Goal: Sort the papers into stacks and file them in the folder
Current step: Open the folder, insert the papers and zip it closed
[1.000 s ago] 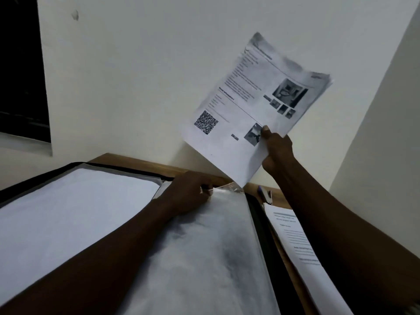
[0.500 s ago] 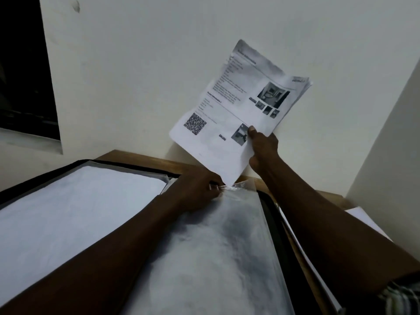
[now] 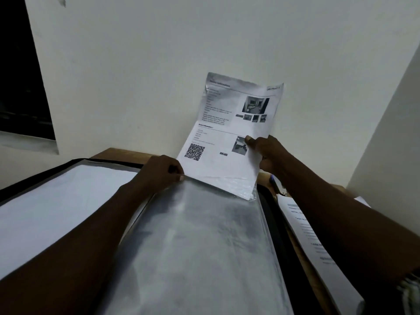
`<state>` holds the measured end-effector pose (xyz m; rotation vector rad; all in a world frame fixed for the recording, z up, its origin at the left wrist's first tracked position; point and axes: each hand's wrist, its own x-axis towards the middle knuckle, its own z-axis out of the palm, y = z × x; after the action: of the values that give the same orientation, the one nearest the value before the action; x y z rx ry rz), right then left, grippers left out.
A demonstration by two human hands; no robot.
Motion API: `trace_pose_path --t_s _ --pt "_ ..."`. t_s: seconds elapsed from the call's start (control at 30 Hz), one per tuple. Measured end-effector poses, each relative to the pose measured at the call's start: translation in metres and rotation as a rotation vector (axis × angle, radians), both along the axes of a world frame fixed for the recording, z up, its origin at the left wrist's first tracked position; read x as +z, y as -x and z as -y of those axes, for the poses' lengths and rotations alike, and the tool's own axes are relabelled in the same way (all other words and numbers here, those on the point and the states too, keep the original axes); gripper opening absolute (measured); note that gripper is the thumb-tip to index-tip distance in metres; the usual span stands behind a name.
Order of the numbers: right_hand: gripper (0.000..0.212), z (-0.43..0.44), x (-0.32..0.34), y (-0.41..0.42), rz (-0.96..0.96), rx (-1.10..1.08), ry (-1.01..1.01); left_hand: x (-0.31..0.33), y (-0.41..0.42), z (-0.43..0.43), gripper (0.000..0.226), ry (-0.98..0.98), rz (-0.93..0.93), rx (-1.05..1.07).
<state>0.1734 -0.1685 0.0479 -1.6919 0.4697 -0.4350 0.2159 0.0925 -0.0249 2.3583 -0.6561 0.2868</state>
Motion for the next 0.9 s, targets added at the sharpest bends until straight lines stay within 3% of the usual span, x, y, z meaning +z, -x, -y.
trace_pose_path --t_s 0.2,0.27,0.43,0.53,0.6,0.7,0.8,0.9 --pt "0.034 0.003 -0.005 -0.006 0.035 -0.007 0.023 -0.004 -0.004 0.001 0.005 0.054 0.029 0.056" --pt "0.046 0.003 -0.005 -0.009 0.039 -0.003 -0.012 -0.003 -0.007 0.000 0.018 0.090 0.038 0.050" --pt "0.026 0.005 -0.006 -0.009 -0.092 0.103 0.166 -0.002 -0.004 -0.002 0.022 0.112 -0.061 0.067" --pt "0.016 0.007 -0.011 -0.008 -0.030 0.201 0.083 -0.001 -0.003 -0.001 0.023 0.145 -0.063 0.056" --pt "0.021 0.008 -0.013 -0.009 0.075 0.190 0.092 -0.002 -0.003 -0.002 0.023 0.204 -0.110 0.030" --pt "0.006 0.004 -0.012 -0.008 0.215 0.146 0.016 -0.002 -0.002 -0.003 0.007 0.270 -0.178 -0.011" --pt "0.021 -0.001 -0.006 -0.009 0.261 0.161 0.034 -0.002 -0.003 -0.002 0.008 0.256 -0.165 -0.008" --pt "0.023 -0.001 -0.002 -0.012 0.262 0.168 0.062 -0.005 -0.005 0.001 0.018 0.170 -0.121 0.014"
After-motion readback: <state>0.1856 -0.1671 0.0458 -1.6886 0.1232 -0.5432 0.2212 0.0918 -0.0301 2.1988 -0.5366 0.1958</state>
